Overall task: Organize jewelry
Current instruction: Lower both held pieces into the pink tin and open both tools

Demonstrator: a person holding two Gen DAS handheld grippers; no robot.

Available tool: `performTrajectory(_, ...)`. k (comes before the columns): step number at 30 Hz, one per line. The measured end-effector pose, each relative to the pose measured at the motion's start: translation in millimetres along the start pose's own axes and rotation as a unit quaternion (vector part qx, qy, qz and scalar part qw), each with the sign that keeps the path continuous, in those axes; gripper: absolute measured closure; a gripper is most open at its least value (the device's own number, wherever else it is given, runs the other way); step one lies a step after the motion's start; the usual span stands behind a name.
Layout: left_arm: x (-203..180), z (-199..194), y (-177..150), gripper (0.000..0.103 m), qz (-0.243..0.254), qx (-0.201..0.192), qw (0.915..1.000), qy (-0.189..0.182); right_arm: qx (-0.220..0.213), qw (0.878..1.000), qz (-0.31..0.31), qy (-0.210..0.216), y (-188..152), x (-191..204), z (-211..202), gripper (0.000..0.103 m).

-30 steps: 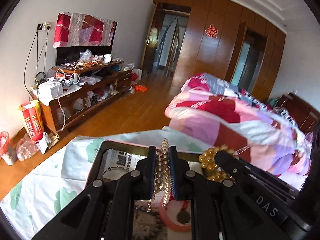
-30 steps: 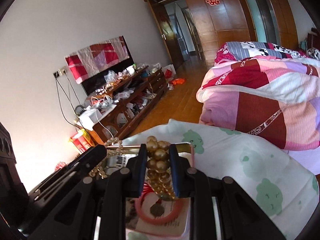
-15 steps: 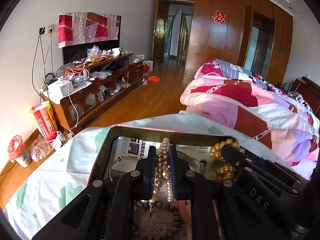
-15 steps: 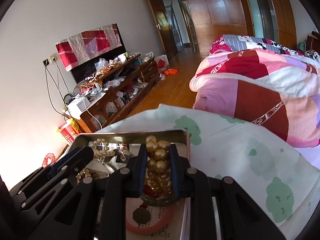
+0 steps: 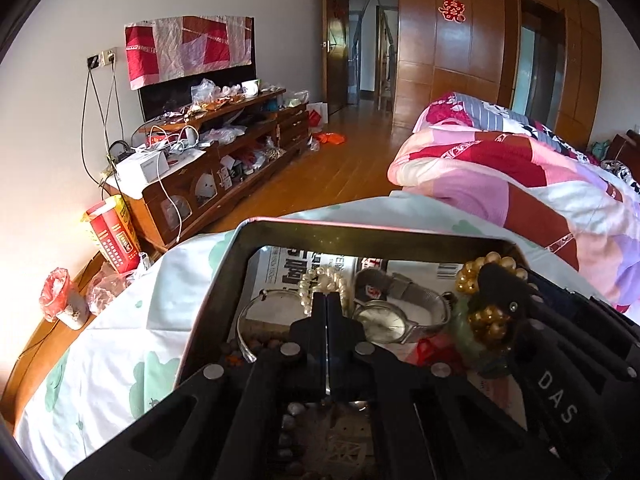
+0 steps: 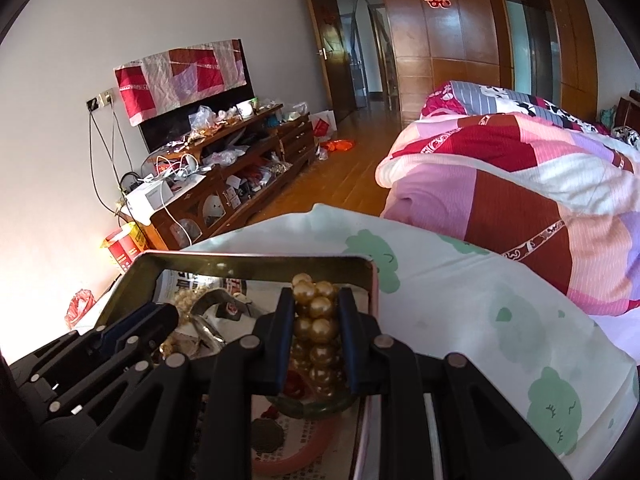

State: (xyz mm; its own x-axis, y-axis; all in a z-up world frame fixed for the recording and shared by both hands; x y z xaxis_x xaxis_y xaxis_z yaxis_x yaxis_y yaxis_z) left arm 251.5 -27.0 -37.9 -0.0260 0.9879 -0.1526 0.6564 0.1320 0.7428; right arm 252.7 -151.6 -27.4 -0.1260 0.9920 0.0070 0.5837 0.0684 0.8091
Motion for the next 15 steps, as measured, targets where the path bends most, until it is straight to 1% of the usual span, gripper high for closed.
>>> performTrajectory(5,1,2,-2,0.103,-0.001,0.005,1.0,0.001,0.004,1.0,-0.009,0.001,-1,1,4,0.078)
performTrajectory(9,1,2,-2,0.103,-0.002,0.004,1.0,0.006,0.001,1.0,-0.01,0.011,-1,1,4,0.077)
performTrajectory(14,4,4,-2,0.103,-0.015,0.01,0.9997,0.018,-0.017,0.999,0.006,0.045,-3,-3,-3,0.052)
performTrajectory(15,3,3,-2,0.103,-0.014,0.011,0.9997,0.017,-0.025,0.999,0.01,0.042,-3,-3,-7,0.038)
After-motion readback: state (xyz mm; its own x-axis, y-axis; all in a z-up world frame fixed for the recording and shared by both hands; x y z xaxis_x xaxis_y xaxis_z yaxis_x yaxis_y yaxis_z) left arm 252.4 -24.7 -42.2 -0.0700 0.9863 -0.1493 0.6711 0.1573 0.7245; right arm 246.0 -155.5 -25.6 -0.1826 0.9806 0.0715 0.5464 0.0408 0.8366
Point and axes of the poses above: each gripper's, at about its wrist camera, not at the fingertips, and z roughly the way its jaws point, x to its left, y to its top, the point moved 1 cm from there along z, roughly the way its jaws point, and after that the axes turned 12 degrees about -z, right-handed, at the moved point
